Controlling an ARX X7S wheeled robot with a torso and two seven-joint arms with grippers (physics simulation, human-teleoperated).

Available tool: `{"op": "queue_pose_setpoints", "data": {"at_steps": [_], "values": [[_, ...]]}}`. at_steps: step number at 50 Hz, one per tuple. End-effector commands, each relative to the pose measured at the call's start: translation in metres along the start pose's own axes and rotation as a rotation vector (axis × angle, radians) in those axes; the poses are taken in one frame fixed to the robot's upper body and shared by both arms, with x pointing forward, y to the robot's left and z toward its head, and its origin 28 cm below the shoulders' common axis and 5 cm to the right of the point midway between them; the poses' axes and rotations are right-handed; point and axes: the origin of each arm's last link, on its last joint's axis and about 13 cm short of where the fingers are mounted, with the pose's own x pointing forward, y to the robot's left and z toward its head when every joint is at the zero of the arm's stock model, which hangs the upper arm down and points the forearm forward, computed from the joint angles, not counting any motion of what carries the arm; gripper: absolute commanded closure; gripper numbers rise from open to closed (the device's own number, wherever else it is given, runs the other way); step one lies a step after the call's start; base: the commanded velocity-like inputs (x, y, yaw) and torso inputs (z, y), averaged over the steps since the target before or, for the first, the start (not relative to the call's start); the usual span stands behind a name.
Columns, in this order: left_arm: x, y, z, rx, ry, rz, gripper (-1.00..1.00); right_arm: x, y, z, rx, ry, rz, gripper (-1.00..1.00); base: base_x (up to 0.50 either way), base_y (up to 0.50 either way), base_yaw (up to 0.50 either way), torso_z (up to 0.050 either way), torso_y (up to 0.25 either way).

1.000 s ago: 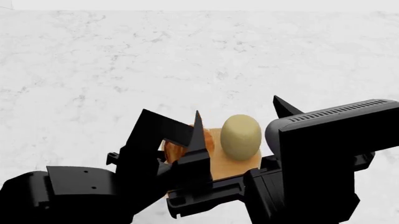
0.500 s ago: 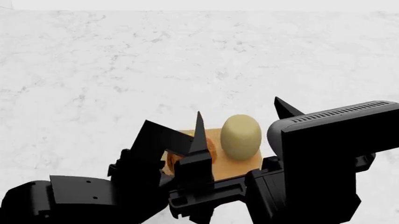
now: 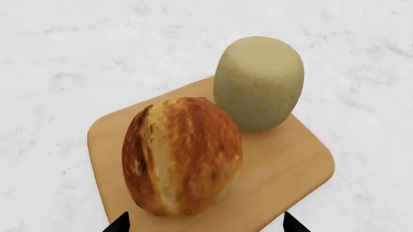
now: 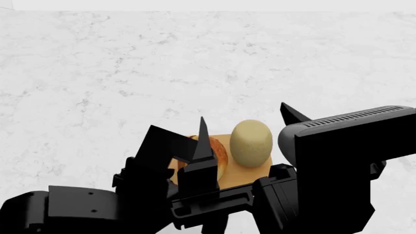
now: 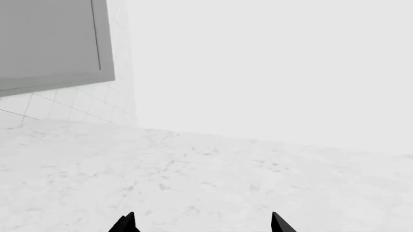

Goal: Place the bread and cheese on the cutting board.

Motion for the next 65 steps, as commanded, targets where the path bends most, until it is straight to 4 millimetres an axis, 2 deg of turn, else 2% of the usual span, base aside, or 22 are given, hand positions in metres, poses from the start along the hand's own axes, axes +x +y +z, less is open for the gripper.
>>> {"op": "queue_pose_setpoints", "data": {"at_steps": [1, 19, 25, 37, 53, 60, 64, 65], "values": [[-0.015, -0.010, 0.008, -0.025, -0.062, -0.034, -1.00, 0.001, 0.001, 0.001, 0.026, -0.020, 0.014, -1.00, 0.00, 0.00, 0.00, 0.000, 0.000], [-0.068, -0.016, 0.008, -0.048, -0.185, -0.031, -1.00, 0.001, 0.000, 0.000, 0.027, -0.019, 0.007, -1.00, 0.00, 0.00, 0.00, 0.000, 0.000], [-0.089, -0.009, 0.018, -0.012, -0.240, -0.005, -1.00, 0.002, 0.000, 0.000, 0.023, -0.017, 0.002, -1.00, 0.00, 0.00, 0.00, 0.000, 0.000], [-0.099, 0.013, 0.015, -0.055, -0.274, 0.070, -1.00, -0.011, -0.010, 0.008, 0.005, -0.038, -0.059, -1.00, 0.00, 0.00, 0.00, 0.000, 0.000], [-0.133, 0.034, 0.004, -0.138, -0.357, 0.187, -1.00, -0.011, -0.017, 0.003, -0.015, -0.024, -0.133, -1.00, 0.00, 0.00, 0.00, 0.000, 0.000], [-0.148, 0.042, 0.011, -0.127, -0.403, 0.242, -1.00, -0.013, -0.021, 0.002, -0.045, -0.014, -0.178, -1.00, 0.00, 0.00, 0.00, 0.000, 0.000], [-0.159, 0.047, 0.016, -0.090, -0.406, 0.259, -1.00, -0.016, -0.022, 0.009, -0.073, -0.029, -0.192, -1.00, 0.00, 0.00, 0.00, 0.000, 0.000], [-0.164, 0.048, 0.018, -0.064, -0.402, 0.269, -1.00, -0.017, -0.021, 0.018, -0.080, -0.051, -0.179, -1.00, 0.00, 0.00, 0.00, 0.000, 0.000]]}}
